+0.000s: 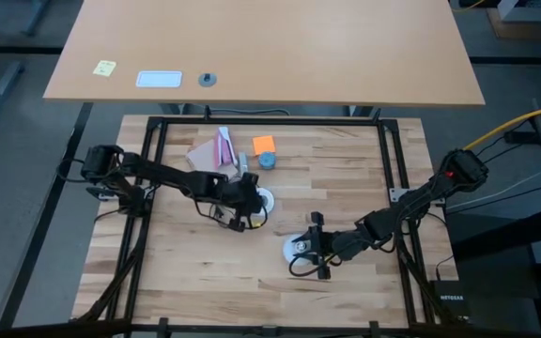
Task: Screw lightbulb
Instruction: Insert the white lightbulb into the silver lamp
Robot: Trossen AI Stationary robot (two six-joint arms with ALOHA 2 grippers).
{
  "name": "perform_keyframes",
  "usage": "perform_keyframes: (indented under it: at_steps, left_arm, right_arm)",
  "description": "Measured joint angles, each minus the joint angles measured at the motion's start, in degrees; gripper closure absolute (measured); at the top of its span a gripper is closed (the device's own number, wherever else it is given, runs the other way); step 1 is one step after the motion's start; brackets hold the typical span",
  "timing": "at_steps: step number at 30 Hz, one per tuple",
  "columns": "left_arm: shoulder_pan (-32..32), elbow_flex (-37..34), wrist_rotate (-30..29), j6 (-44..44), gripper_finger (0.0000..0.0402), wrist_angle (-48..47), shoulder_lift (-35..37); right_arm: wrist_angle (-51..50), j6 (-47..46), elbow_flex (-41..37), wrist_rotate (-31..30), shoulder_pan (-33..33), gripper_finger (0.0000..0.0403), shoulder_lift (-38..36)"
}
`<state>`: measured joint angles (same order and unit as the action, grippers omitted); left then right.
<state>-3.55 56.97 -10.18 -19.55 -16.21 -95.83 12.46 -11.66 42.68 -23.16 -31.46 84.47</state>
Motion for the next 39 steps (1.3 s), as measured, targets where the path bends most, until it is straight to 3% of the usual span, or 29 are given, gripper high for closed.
perform_keyframes:
  at_steps: [11,20,26,33,39]
  left_arm:
    - [-0.99,-0.13,-3.6,0.65,0.0251,-0.89,-0.11]
    - [-2.26,-0.07,-4.83,3.92,0.028,-5.73,0.07]
    - [-4.79,1.2,-10.04,4.12,0.0284,-9.96,-0.25]
    - [-3.09,2.08,-10.15,2.51,0.0286,-7.26,-0.46]
    - [-1.57,2.11,-10.57,4.48,0.0346,-6.92,-0.43]
  right_arm:
    - [0.29,-0.02,0.0,1.84,0.0,0.0226,0.0]
    - [1.4,-0.04,0.02,3.24,0.0,0.0226,0.0]
    - [1.4,-0.04,0.02,3.3,0.0,0.0226,0.0]
    - [1.45,-0.04,0.02,3.28,0.0,0.0226,0.02]
    - [1.48,-0.02,0.02,3.22,0.0,0.0226,0.02]
